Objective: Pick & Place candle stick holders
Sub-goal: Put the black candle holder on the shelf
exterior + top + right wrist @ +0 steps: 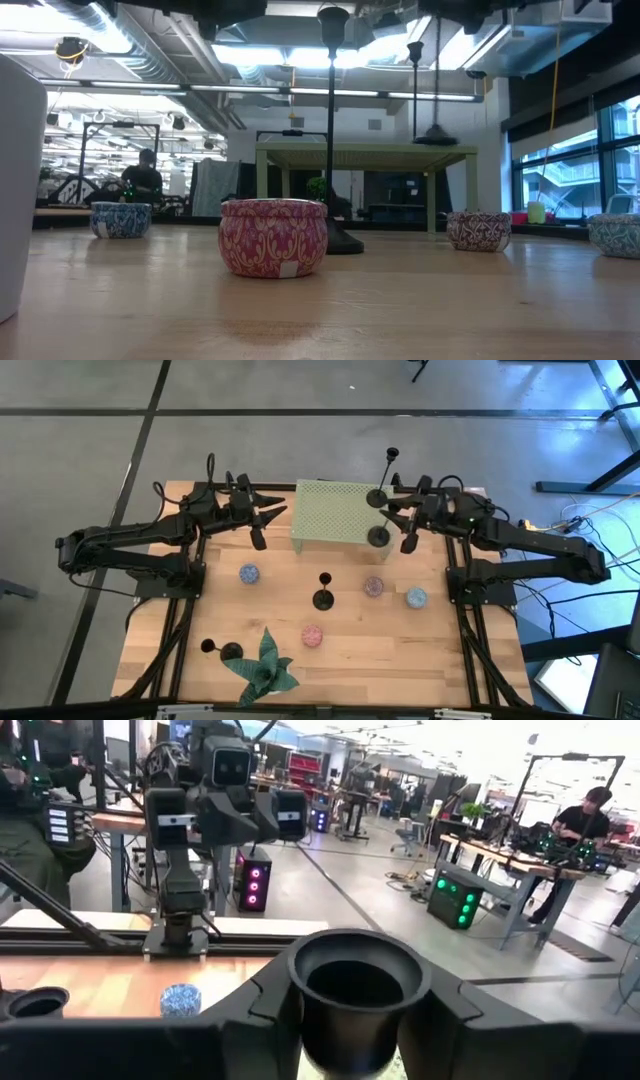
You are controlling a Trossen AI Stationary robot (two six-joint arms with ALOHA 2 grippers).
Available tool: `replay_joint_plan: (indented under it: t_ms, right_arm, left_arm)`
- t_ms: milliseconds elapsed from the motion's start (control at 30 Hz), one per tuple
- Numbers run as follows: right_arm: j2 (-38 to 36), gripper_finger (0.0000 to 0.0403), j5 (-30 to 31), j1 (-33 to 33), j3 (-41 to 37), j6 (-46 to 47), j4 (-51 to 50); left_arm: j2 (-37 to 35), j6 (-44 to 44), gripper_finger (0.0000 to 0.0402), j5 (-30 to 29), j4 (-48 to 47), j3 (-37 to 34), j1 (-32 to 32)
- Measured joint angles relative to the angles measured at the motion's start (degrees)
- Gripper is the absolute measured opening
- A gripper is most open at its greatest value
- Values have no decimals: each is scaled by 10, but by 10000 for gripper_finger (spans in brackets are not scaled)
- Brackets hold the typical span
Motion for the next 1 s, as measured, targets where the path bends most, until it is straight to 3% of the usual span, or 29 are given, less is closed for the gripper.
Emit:
replay_joint_plan:
  t_ms: [833,1000]
  right_arm:
    - [23,128,14,-15,0,-27,33]
    - [23,155,14,-29,0,-26,30]
  left_arm:
    - [0,0,88,-2,-5,0,0]
    - [0,0,88,-2,-5,0,0]
